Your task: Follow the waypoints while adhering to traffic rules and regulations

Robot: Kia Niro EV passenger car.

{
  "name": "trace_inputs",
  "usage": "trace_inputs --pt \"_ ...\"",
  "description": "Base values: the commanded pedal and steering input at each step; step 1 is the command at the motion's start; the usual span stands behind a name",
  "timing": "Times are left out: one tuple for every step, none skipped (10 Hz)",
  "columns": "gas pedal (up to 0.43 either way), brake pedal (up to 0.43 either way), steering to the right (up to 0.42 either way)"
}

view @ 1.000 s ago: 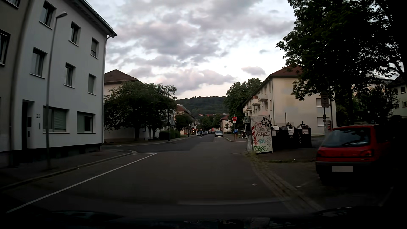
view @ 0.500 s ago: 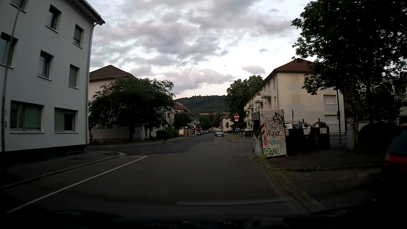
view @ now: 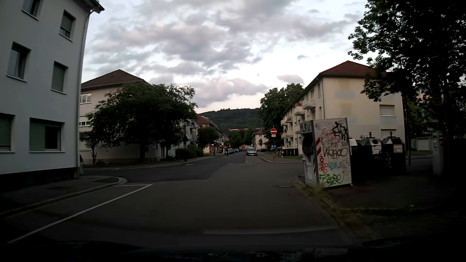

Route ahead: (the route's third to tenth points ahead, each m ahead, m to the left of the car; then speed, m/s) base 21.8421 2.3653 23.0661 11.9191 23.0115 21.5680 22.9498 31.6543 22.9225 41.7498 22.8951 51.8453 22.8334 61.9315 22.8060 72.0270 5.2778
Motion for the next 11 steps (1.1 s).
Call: trace_inputs --pt "0.0 0.037 -0.001" --pt "0.0 0.067 0.0" --pt "0.0 0.085 0.0" --pt "0.0 0.098 0.0" --pt "0.0 0.122 0.0" --pt "0.0 0.128 0.0" --pt "0.0 0.14 0.0" --pt "0.0 0.159 0.0" --pt "0.0 0.165 0.0" --pt "0.0 0.171 0.0" --pt "0.0 0.171 0.0"
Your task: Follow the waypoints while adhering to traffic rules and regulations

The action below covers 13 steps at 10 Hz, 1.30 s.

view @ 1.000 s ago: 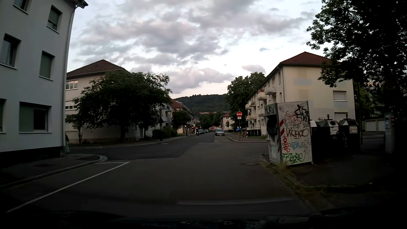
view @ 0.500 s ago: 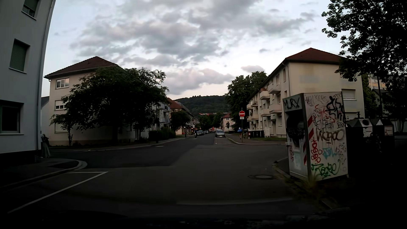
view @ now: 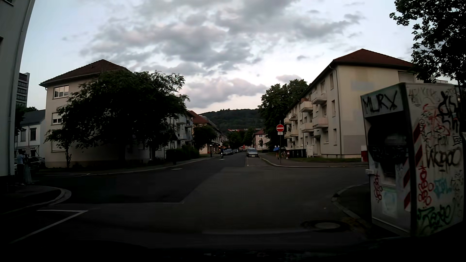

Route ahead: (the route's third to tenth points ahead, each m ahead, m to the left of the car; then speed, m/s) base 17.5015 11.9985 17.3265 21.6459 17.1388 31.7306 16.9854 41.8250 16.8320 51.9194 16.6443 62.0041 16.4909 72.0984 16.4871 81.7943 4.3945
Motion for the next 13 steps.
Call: trace_inputs --pt "0.0 0.171 0.0" --pt "0.0 0.171 0.0" --pt "0.0 0.177 0.0" --pt "0.0 0.177 0.0" --pt "0.0 0.177 0.0" --pt "0.0 0.177 0.0" --pt "0.0 0.171 0.0" --pt "0.0 0.171 0.0" --pt "0.0 0.165 0.0" --pt "0.0 0.165 0.0" --pt "0.0 0.165 0.0" --pt "0.0 0.165 0.0" --pt "0.0 0.165 0.0"
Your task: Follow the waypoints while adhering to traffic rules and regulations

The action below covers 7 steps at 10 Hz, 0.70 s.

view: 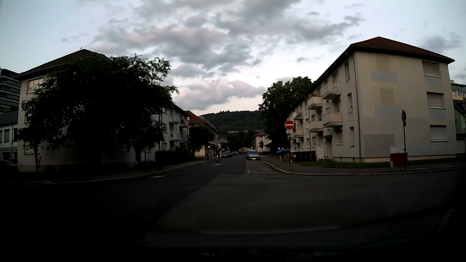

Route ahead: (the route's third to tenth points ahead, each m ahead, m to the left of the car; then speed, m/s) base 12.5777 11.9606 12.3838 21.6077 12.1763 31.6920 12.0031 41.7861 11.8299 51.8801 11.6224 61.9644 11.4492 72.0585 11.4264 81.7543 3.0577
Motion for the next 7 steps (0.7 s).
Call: trace_inputs --pt "0.0 0.159 0.0" --pt "0.0 0.152 0.0" --pt "0.0 0.146 0.0" --pt "0.0 0.14 0.0" --pt "0.0 0.14 0.0" --pt "0.0 0.14 0.0" --pt "0.0 0.146 0.0"
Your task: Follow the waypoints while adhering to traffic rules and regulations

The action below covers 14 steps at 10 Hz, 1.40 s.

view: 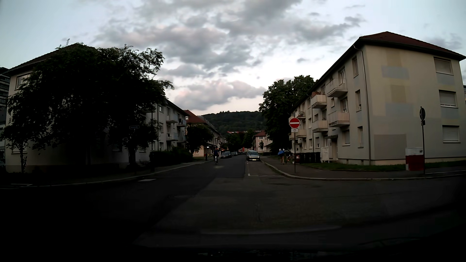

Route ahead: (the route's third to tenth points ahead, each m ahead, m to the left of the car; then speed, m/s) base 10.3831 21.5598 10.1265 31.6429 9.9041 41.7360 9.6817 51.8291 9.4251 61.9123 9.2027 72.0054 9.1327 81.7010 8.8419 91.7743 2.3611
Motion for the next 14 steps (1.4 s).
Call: trace_inputs --pt "0.0 0.146 0.0" --pt "0.0 0.14 0.0" --pt "0.0 0.14 0.0" --pt "0.0 0.14 0.0" --pt "0.0 0.146 0.0" --pt "0.0 0.14 0.0" --pt "0.0 0.14 0.0" --pt "0.0 0.14 -0.001" --pt "0.0 0.134 -0.003" --pt "0.0 0.104 -0.007" --pt "0.0 0.055 -0.01" --pt "0.0 0.018 -0.017" --pt "0.0 0.0 -0.023" --pt "0.0 0.0 -0.035"
